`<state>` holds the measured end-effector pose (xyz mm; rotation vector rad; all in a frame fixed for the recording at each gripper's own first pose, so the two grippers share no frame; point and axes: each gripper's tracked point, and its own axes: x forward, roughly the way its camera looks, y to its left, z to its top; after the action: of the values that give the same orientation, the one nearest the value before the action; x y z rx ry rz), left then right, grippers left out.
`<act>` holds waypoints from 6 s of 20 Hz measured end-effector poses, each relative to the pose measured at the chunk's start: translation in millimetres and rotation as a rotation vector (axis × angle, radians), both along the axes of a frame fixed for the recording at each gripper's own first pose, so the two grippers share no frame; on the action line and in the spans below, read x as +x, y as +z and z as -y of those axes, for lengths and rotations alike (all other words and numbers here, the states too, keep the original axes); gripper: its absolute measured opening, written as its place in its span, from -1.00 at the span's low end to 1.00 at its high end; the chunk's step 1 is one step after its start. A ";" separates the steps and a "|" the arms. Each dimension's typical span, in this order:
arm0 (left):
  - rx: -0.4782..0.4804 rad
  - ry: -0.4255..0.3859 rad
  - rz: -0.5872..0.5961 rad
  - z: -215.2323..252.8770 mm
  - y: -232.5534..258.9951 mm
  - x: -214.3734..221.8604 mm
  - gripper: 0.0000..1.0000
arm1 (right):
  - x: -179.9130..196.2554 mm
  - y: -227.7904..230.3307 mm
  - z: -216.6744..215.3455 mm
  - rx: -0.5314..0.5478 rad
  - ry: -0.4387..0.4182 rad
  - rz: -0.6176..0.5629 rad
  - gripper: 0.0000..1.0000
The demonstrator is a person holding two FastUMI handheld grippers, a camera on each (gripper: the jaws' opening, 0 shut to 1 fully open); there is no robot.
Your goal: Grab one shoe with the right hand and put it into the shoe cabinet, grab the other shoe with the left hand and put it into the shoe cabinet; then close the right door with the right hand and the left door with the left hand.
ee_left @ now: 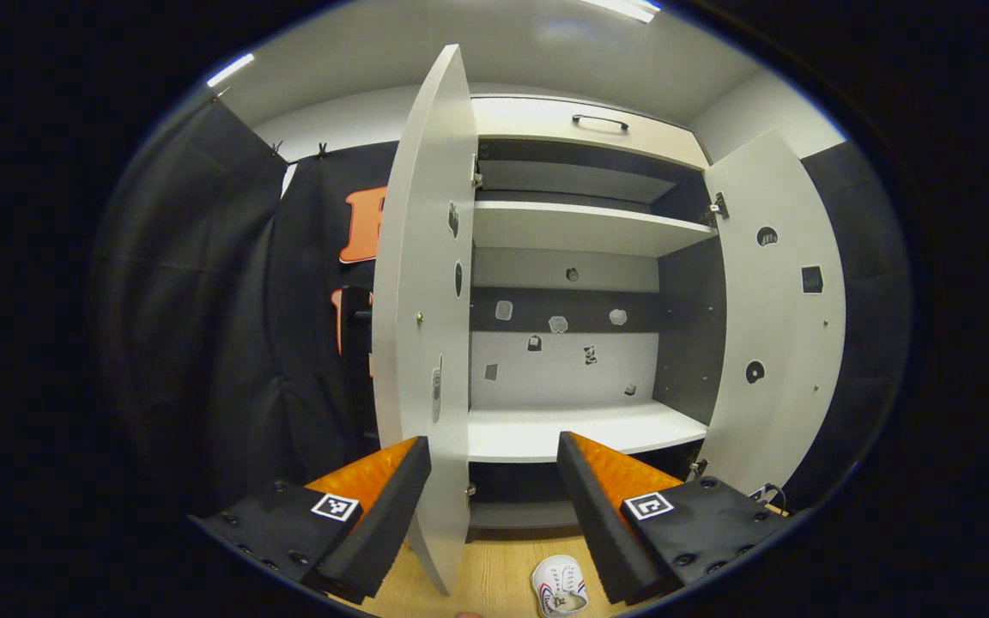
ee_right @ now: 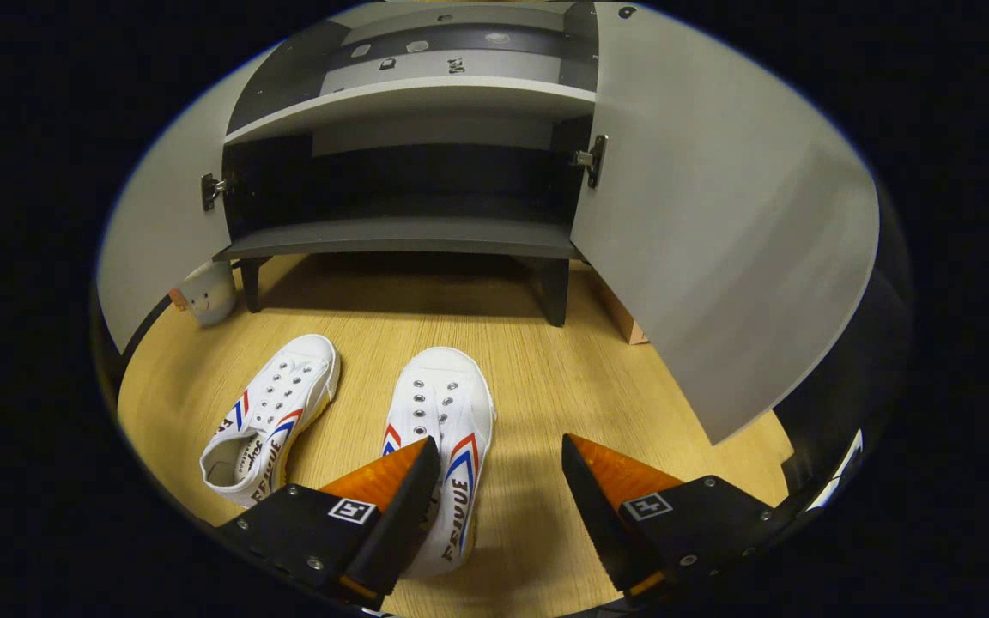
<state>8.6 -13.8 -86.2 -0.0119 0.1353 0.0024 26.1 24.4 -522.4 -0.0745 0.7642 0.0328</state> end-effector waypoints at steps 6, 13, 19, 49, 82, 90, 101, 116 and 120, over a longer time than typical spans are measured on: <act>0.015 0.003 -0.010 2.2 -5.1 -1.3 0.93 | -4.0 -29.9 -11.7 0.051 0.012 -0.093 0.62; 0.020 0.005 -0.027 4.1 -11.0 -2.5 0.93 | -5.0 -39.5 -22.3 0.077 0.004 -0.136 -0.40; 0.003 -0.001 -0.030 7.4 -14.0 -7.5 0.99 | 1.3 -16.1 -13.5 0.078 -0.032 -0.125 -0.99; -0.015 0.001 -0.058 1.8 -43.8 -39.3 0.93 | 60.2 412.3 -40.9 0.194 0.093 0.390 -0.99; -0.011 0.053 -0.108 1.8 -65.1 -26.4 0.93 | 120.4 466.1 -34.8 0.147 0.086 0.522 -0.09; -0.001 0.011 -0.152 23.3 -98.7 -14.4 0.93 | 10.0 499.9 -8.0 0.132 0.119 0.652 0.48; 0.040 -0.054 -0.400 57.1 -262.7 -8.0 0.94 | -69.9 510.0 51.1 0.049 0.040 0.734 0.85; 0.000 -0.111 -0.765 85.7 -439.3 -35.0 1.00 | -108.0 466.4 104.4 0.042 -0.050 0.648 0.87; -0.016 -0.128 -0.835 92.9 -463.1 -42.2 0.95 | -107.4 459.2 109.6 0.053 -0.062 0.638 0.87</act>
<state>-33.6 -106.7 -549.2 -0.0174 0.9710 -0.1224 -81.3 -85.2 -63.2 -0.0082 0.1274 -0.0297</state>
